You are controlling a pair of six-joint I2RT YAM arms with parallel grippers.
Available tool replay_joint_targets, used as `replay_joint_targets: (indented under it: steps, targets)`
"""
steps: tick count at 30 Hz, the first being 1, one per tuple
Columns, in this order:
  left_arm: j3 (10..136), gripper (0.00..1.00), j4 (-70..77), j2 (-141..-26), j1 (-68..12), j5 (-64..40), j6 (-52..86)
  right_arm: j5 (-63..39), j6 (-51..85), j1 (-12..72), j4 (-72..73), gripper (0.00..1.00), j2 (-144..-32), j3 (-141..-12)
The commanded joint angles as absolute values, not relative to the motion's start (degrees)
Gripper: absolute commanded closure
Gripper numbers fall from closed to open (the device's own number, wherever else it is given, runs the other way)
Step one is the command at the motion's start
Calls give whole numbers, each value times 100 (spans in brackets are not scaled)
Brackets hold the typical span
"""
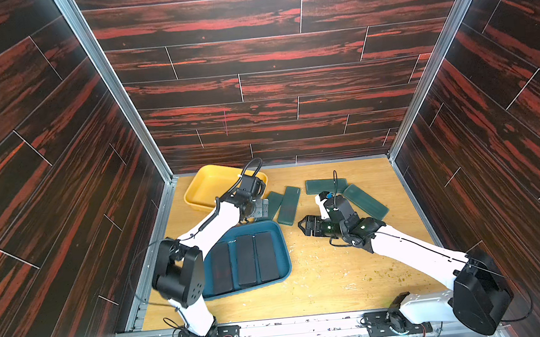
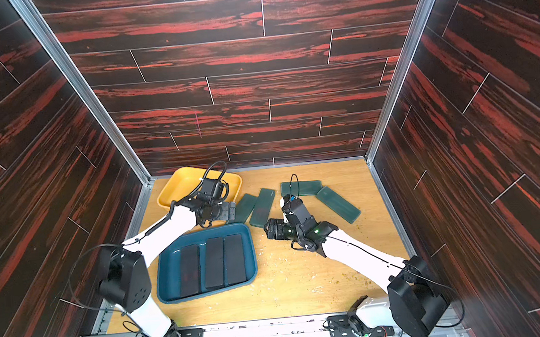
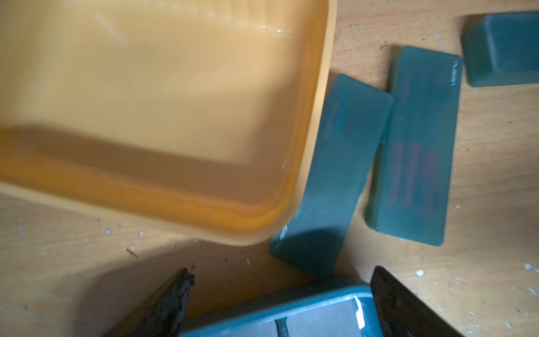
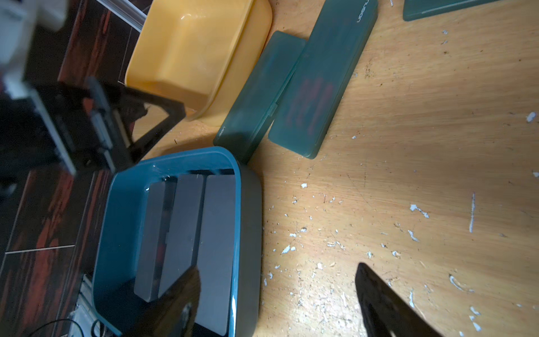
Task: Place the pencil cases by color into the storage box
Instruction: Move the storage box to the center of the board.
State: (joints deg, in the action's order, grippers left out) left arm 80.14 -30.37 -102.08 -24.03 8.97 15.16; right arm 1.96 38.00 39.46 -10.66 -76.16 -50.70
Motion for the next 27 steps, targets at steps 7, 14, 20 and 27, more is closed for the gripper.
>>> replay_joint_targets:
  steps: [7,14,20,27]
  targets:
    - [8670,3,-2744,-11080,-2312,77,901,203,3543,3896,-1183,16,-7326,-5026]
    - [9016,3,-2516,-11603,-2316,-904,1246,272,3515,3861,-1230,16,-7287,-4976]
    - [9098,3,-2113,-11806,-2388,-1220,1624,285,3498,3773,-1248,16,-7178,-4857]
    - [9419,3,-1799,-12006,-2769,-1315,1866,248,3543,3545,-1279,16,-7007,-4679]
